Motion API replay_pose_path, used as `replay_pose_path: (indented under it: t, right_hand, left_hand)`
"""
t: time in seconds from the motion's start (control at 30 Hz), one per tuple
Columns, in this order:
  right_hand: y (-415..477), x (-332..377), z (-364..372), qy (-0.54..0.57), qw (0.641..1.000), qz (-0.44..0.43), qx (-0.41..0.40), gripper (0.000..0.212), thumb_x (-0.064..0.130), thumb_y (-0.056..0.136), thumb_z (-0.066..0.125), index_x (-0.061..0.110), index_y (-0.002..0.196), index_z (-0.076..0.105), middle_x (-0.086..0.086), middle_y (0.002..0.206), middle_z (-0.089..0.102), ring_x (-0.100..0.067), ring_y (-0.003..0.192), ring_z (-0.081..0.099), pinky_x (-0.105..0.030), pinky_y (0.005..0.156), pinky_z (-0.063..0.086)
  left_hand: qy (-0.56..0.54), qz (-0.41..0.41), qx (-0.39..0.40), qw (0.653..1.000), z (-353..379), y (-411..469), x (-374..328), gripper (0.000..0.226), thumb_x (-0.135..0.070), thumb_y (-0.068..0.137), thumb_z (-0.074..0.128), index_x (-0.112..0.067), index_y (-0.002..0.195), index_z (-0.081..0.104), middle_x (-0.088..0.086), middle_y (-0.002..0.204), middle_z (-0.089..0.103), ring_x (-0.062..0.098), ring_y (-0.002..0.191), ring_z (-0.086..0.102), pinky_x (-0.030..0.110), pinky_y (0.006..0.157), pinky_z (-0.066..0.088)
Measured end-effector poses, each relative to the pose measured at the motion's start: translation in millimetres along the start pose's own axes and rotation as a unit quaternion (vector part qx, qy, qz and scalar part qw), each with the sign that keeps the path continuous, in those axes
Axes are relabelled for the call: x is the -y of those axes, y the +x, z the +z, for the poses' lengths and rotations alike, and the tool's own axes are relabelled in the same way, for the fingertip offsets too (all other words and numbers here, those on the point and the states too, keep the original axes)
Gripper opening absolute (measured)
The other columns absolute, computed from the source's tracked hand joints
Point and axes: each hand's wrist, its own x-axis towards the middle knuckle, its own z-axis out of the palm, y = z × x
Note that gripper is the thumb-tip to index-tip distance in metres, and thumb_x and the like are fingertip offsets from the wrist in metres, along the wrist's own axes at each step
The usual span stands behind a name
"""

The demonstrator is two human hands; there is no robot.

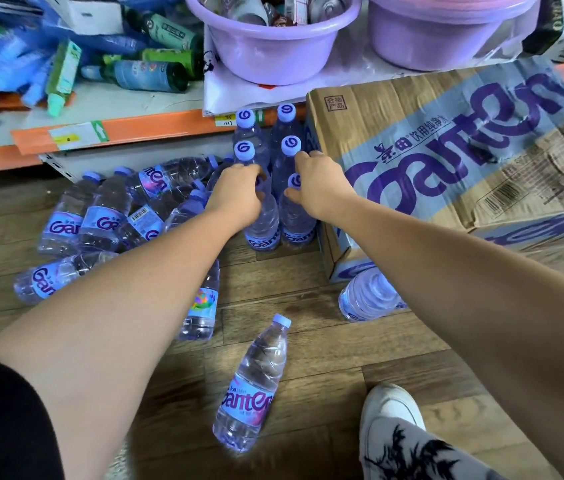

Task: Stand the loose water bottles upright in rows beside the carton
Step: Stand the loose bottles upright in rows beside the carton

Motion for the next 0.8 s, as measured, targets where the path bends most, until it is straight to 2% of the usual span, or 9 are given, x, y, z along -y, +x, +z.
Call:
replay_pose_path:
  t: [0.2,0.27,0.37,0.43,0.57,0.67,0.8]
  right_hand:
    - [-0.5,1.8,-4.9,-0.015,1.000,-0.003,0.021,0.055,0.035,0.093,0.057,0.000,0.132,0.038,-0.019,0.130,0.049,-0.031,0.117,0.052,-0.035,0.092,0.045]
    - [-1.8,2.4,-5.0,-0.008,1.000,0.000,0.028,0.060,0.036,0.091,0.060,-0.001,0.132,0.037,-0.020,0.131,0.048,-0.032,0.117,0.053,-0.035,0.093,0.045]
    - [-6.0,4.5,-1.5,-0.038,0.998,-0.016,0.044,0.072,0.037,0.089,0.062,-0.002,0.140,0.028,-0.022,0.136,0.040,-0.037,0.118,0.053,-0.038,0.092,0.046]
    - [-10.4,7.1,1.9,-0.079,0.996,-0.036,0.025,0.071,0.035,0.089,0.063,0.001,0.140,0.028,-0.021,0.139,0.035,-0.038,0.118,0.051,-0.041,0.088,0.048]
    - [-19.4,15.6,4.5,-0.159,0.983,-0.059,-0.072,0.047,0.022,0.088,0.064,0.007,0.127,0.042,-0.016,0.132,0.040,-0.033,0.113,0.047,-0.036,0.064,0.041]
    - [-26.9,24.7,15.2,-0.175,0.979,-0.095,-0.054,0.042,0.019,0.089,0.061,0.008,0.126,0.044,-0.013,0.130,0.043,-0.030,0.114,0.048,-0.033,0.060,0.037]
    - [-36.4,33.5,32.1,-0.152,0.979,-0.137,0.002,0.038,0.017,0.093,0.054,0.010,0.129,0.044,-0.011,0.126,0.047,-0.029,0.112,0.051,-0.035,0.061,0.039]
  left_hand:
    - [-0.035,0.002,0.033,0.999,-6.6,-6.3,9.7,0.046,-0.020,0.083,0.067,-0.014,0.127,0.056,0.017,0.126,0.059,0.034,0.118,0.053,0.035,0.096,0.042]
    - [-0.035,-0.001,0.050,0.998,-8.9,-9.8,9.4,0.059,-0.022,0.084,0.067,-0.017,0.138,0.045,0.018,0.132,0.056,0.033,0.123,0.050,0.034,0.099,0.041]
    - [-0.031,-0.012,0.071,0.997,-14.1,-16.2,7.4,0.080,-0.024,0.086,0.065,-0.019,0.151,0.018,0.023,0.137,0.048,0.037,0.125,0.047,0.037,0.099,0.040]
    - [-0.016,-0.021,0.067,0.997,-17.9,-21.4,12.1,0.083,-0.025,0.087,0.065,-0.016,0.151,0.012,0.025,0.136,0.048,0.040,0.123,0.048,0.040,0.096,0.042]
    - [0.051,-0.036,0.084,0.994,-17.6,-34.3,35.7,0.066,-0.025,0.088,0.061,-0.006,0.142,0.027,0.028,0.134,0.047,0.043,0.122,0.048,0.044,0.095,0.043]
    - [0.091,-0.056,0.103,0.989,-10.1,-48.2,54.5,0.060,-0.028,0.090,0.057,-0.005,0.140,0.032,0.025,0.134,0.049,0.041,0.123,0.048,0.046,0.099,0.044]
    - [0.119,-0.071,0.090,0.986,-3.6,-59.5,72.4,0.052,-0.027,0.093,0.053,-0.010,0.138,0.037,0.018,0.138,0.046,0.038,0.128,0.043,0.046,0.098,0.043]
